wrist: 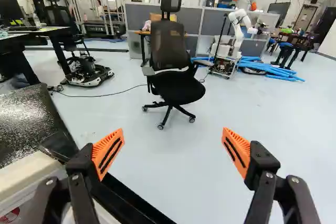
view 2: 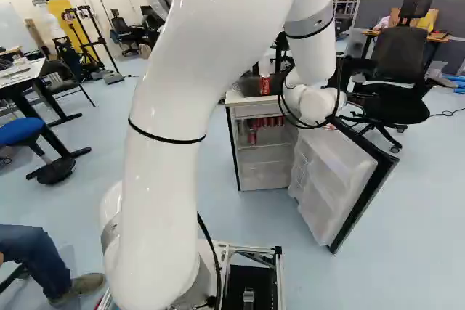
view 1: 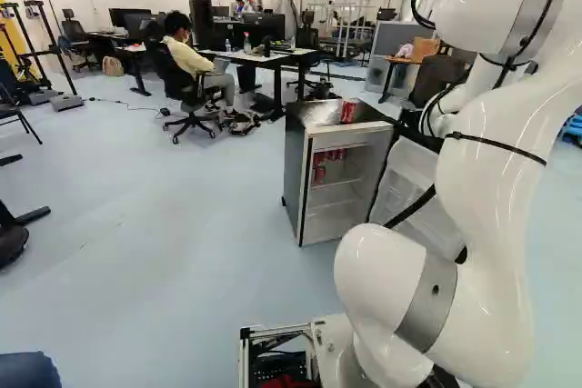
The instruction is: Grab a drink from the fridge
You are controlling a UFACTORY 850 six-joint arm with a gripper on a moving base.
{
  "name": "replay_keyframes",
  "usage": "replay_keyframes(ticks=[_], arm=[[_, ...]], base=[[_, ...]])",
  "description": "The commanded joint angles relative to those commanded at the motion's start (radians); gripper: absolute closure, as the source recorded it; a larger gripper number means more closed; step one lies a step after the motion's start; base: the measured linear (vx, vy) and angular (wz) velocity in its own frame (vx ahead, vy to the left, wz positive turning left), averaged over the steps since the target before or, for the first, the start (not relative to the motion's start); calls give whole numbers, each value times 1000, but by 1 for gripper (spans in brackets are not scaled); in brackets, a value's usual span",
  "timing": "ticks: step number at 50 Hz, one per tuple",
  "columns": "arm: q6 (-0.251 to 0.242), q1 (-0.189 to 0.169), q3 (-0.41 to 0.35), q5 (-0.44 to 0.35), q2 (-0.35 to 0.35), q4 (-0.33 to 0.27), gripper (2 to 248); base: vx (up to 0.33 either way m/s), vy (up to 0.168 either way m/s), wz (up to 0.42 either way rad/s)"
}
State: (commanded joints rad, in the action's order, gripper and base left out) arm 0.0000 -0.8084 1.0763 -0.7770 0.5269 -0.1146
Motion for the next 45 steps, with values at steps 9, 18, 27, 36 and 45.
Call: replay_keyframes(ticks=[9,18,27,36,45], arm=[[0,-12,46,57,35,0,3],[0,-23,96,115,73,0,3],[0,-32,150,172,113,0,3],[0,-40,207,227,154,0,3],[0,-42,226,286,168,0,3]], base=[[0,0,0],[0,0,0],[0,0,0],[0,0,0],[0,0,0]])
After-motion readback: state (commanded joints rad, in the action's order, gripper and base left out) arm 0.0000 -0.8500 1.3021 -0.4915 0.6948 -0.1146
